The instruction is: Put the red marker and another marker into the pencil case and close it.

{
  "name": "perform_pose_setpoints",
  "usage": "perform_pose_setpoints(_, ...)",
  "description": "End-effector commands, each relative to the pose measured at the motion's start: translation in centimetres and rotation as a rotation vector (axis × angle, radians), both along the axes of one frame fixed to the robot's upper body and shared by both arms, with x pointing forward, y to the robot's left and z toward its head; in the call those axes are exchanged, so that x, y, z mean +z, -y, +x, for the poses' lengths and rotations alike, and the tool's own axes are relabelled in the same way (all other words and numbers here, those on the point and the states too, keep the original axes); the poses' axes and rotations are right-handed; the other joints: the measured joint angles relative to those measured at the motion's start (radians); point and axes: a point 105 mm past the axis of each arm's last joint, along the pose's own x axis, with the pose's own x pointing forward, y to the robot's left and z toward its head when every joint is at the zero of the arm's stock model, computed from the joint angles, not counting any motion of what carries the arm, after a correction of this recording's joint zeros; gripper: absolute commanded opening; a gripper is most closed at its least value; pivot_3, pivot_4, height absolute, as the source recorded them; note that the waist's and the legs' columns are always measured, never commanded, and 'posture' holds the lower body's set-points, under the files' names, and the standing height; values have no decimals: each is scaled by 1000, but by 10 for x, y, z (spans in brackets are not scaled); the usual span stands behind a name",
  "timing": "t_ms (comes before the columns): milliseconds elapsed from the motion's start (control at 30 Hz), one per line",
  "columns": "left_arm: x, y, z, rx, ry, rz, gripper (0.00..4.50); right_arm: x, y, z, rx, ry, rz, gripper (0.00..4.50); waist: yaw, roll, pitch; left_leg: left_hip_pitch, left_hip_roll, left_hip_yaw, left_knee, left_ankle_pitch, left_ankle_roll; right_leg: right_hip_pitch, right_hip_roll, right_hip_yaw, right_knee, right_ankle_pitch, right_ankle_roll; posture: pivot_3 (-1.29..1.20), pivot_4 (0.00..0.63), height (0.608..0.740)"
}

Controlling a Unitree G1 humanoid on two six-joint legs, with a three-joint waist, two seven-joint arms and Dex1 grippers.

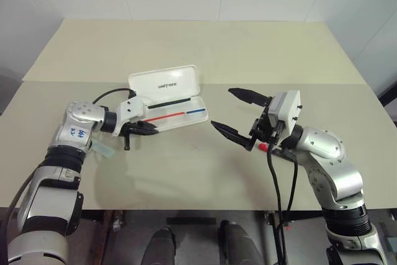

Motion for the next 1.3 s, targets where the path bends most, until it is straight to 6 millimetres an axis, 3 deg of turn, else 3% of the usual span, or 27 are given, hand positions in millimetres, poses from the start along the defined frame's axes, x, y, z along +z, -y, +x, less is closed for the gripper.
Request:
perform_pose_setpoints(33, 3, 23, -16, -131, -5, -55, 36, 11, 8, -1, -7, 30, 10, 4500, 0, 0, 0, 0, 0, 0, 0, 0, 0, 0, 0, 0, 0, 0, 0, 0, 150, 740)
perform_pose_setpoints(133, 5, 37, -33, -205, -16, -81, 36, 10, 10, -2, -10, 21, 4, 4500, -1, 0, 0, -1, 0, 0, 0, 0, 0, 0, 0, 0, 1, 0, 0, 0, 150, 740)
perform_pose_setpoints(367, -1, 46, -53, -246, -72, -60, 36, 10, 12, -5, -9, 8, 0, 4500, -5, 0, 0, 0, 0, 0, 1, 0, 0, 0, 0, 0, 1, 0, 0, 0, 150, 740)
perform_pose_setpoints(867, -6, 55, -58, -269, -120, 10, 36, -12, 30, -35, 25, -137, -105, 4500, -3, 0, 0, 0, 0, -1, 1, -1, 1, 0, 0, 0, 0, -1, -1, 0, 150, 740)
perform_pose_setpoints(1067, -12, 52, -58, -243, -175, 33, 36, -15, 37, -34, 13, -156, -122, 4500, -3, 0, 0, 0, 0, -1, 1, -1, 1, 0, 0, 0, 0, -1, -1, 0, 150, 740)
perform_pose_setpoints(1167, -13, 53, -60, -248, -197, 34, 766, -14, 35, -33, 16, -152, -121, 4500, -4, 0, 0, 1, 0, -1, 1, -1, 1, 0, 0, 0, 0, -1, -1, 0, 150, 740)
perform_pose_setpoints(1300, -11, 56, -60, -244, -197, 16, 2130, -14, 33, -32, 24, -149, -117, 4500, -5, 0, 0, 1, 0, -1, 1, -1, 1, 0, 0, 0, 0, -1, -1, 0, 150, 740)
